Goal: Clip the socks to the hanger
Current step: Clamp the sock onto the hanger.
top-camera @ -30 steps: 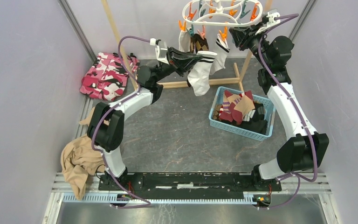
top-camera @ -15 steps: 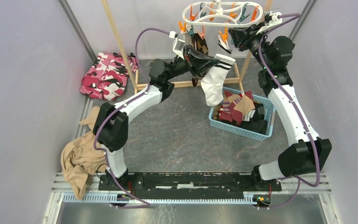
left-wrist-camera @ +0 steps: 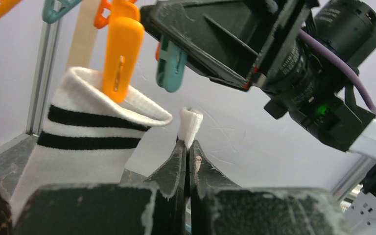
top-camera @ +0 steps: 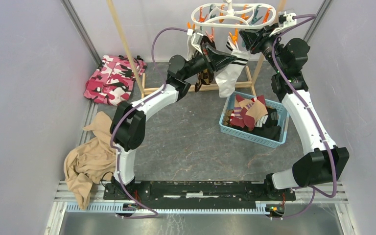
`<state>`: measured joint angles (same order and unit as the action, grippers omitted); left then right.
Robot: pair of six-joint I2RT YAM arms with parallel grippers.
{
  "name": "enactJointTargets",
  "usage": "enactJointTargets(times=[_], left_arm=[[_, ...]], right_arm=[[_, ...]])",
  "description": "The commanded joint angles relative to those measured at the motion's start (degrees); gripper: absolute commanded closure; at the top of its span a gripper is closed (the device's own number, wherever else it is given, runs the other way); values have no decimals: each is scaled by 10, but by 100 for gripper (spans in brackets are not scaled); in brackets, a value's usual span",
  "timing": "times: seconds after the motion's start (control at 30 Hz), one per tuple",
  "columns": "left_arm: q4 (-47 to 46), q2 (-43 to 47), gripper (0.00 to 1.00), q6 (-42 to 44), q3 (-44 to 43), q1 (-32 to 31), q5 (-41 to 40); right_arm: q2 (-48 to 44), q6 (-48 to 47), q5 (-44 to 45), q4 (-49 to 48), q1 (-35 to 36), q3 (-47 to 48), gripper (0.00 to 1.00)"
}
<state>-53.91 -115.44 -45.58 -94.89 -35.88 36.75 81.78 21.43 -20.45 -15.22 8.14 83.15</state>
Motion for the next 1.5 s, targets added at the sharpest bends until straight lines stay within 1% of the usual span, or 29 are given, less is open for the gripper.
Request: enactJointTargets(times=[0.0,0.3,0.53,0.8,1.17,1.47], left_arm=[[5,-18,98,-31,-50,-3,-35],[15,-38,98,-55,-75,-3,-69],[11,-51,98,-89,-98,-3,-76],[20,-58,98,-125,-110,-1,-76],[-11,-73,98,-183,-136,4,-53],[-17,-82,98,-214,-155,8,-43]], right_arm=[[-25,17,-3,-5,2,10,100],[-28,18,-9,-8,1,4,100],[-27,18,-16,-10,2,2,100],[-24,19,-21,-16,2,2,100],[-20,19,-33,-23,1,1,100],[-15,21,-47,-32,1,3,100]])
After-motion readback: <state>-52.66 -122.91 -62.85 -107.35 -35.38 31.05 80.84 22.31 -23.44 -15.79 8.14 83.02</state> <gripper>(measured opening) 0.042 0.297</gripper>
